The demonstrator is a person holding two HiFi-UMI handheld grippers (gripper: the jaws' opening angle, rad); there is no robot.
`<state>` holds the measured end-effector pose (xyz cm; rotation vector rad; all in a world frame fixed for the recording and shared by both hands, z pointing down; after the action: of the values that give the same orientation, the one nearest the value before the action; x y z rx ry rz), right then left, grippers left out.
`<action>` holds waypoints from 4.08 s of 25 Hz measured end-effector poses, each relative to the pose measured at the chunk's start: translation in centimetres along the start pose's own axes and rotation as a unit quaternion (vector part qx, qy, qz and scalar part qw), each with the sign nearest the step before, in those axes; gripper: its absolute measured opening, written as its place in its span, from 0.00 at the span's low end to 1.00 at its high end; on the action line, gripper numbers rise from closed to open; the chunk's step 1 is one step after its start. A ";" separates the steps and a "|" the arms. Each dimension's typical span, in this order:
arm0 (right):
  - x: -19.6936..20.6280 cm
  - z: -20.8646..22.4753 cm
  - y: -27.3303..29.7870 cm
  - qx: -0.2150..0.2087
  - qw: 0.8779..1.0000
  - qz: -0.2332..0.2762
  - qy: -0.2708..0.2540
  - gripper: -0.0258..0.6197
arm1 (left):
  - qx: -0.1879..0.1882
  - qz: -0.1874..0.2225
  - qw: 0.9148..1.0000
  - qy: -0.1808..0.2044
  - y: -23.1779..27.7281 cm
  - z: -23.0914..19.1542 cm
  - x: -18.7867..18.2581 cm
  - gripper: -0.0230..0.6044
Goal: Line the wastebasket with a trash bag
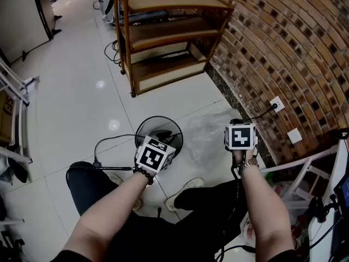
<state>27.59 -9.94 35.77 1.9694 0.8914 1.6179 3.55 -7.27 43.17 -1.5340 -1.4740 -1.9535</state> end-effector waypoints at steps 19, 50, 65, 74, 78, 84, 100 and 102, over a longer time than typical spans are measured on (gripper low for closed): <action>-9.9 -2.6 -16.1 -0.126 0.984 0.123 -0.010 0.04 | 0.037 0.029 0.985 -0.163 0.8 1.4 1.7 0.42; -3.0 -12.3 -11.0 -0.262 0.964 0.027 0.024 0.04 | -0.043 -0.063 0.992 -0.100 -15.4 -6.9 4.1 0.05; 2.1 -13.2 -6.8 -0.244 0.969 -0.032 0.029 0.04 | -0.006 -0.171 0.975 -0.142 -14.2 -9.2 6.3 0.05; 4.2 -13.2 -2.5 -0.208 0.978 -0.019 -0.005 0.04 | -0.021 -0.211 0.970 -0.115 -10.2 -10.3 7.3 0.05; 4.5 -13.3 -1.3 -0.195 0.980 -0.014 -0.019 0.04 | -0.023 -0.222 0.968 -0.111 -8.9 -10.9 7.6 0.05; 6.2 -13.9 2.4 -0.183 0.982 -0.026 -0.028 0.04 | -0.033 -0.239 0.964 -0.110 -6.3 -12.3 8.8 0.06; 6.2 -14.6 9.8 -0.157 0.985 -0.060 -0.032 0.05 | -0.026 -0.268 0.955 -0.126 -0.5 -16.0 10.9 0.28; 6.6 -14.7 10.6 -0.160 0.984 -0.068 -0.036 0.10 | -0.026 -0.272 0.954 -0.126 0.0 -16.4 11.3 0.35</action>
<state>16.10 -13.56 50.84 1.6964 0.6749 1.4980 -10.62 -16.51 53.67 -1.5639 -2.1571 -2.1464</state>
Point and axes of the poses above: the fingertips, and each gripper's own axes: y forward along the fingers, z to its right, x out of its underside, the point moved 5 cm from there along -y, backward along the fingers, and after that the axes turned 11 degrees about y, right-handed, at the moved point
